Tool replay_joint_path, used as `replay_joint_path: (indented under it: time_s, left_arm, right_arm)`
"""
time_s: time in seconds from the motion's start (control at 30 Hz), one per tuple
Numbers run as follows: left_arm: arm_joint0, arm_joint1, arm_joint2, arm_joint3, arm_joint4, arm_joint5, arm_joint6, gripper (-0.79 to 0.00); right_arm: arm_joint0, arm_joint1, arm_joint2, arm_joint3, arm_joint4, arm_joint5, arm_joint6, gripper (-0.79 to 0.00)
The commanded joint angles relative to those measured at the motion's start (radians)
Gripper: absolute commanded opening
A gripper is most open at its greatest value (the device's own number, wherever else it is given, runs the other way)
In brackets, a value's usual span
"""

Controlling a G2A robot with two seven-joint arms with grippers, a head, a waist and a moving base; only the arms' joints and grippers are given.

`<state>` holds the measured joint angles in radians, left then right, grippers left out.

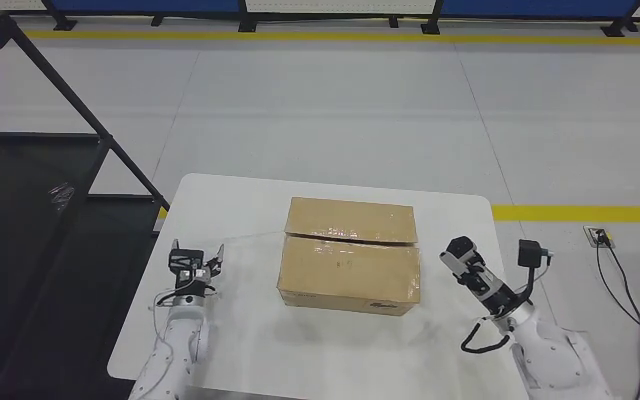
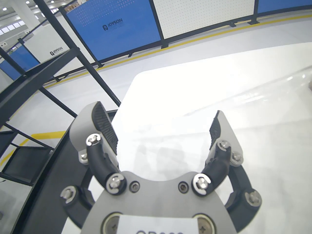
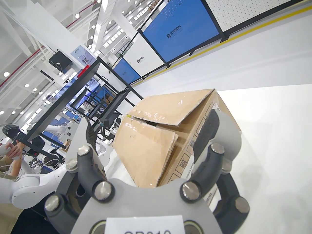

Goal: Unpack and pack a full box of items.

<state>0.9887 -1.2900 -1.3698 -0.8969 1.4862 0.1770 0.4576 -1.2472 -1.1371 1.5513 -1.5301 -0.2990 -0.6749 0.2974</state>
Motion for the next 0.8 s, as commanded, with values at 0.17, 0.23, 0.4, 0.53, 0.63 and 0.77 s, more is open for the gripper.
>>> replay_joint_path:
  time_s: [0.17, 0.23, 0.4, 0.53, 0.63, 0.77]
  left_arm:
    - [0.054, 0.014, -0.003, -0.04, 0.06, -0.096, -0.039, 0.0]
    - [0.054, 0.017, -0.003, -0.051, 0.071, -0.128, -0.052, 0.0]
    - [0.027, 0.018, 0.018, -0.069, 0.12, -0.154, -0.086, 0.0]
    - [0.028, 0.016, 0.021, -0.078, 0.114, -0.152, -0.082, 0.0]
    - [0.044, 0.02, 0.008, -0.08, 0.109, -0.172, -0.067, 0.0]
    - [0.082, 0.032, -0.016, -0.115, 0.128, -0.213, -0.052, 0.0]
  right_arm:
    - [0.004, 0.002, -0.003, 0.011, 0.002, 0.002, 0.002, 0.0]
    - [0.005, 0.002, -0.005, 0.013, 0.003, 0.003, 0.001, 0.0]
    - [0.007, 0.003, -0.011, 0.01, 0.004, 0.005, -0.001, 0.0]
    - [-0.008, 0.005, -0.002, 0.001, 0.002, -0.002, -0.006, 0.0]
    - [-0.018, 0.006, 0.003, -0.005, 0.003, -0.001, -0.01, 0.0]
    - [-0.014, 0.008, 0.004, -0.007, 0.006, 0.005, 0.009, 0.0]
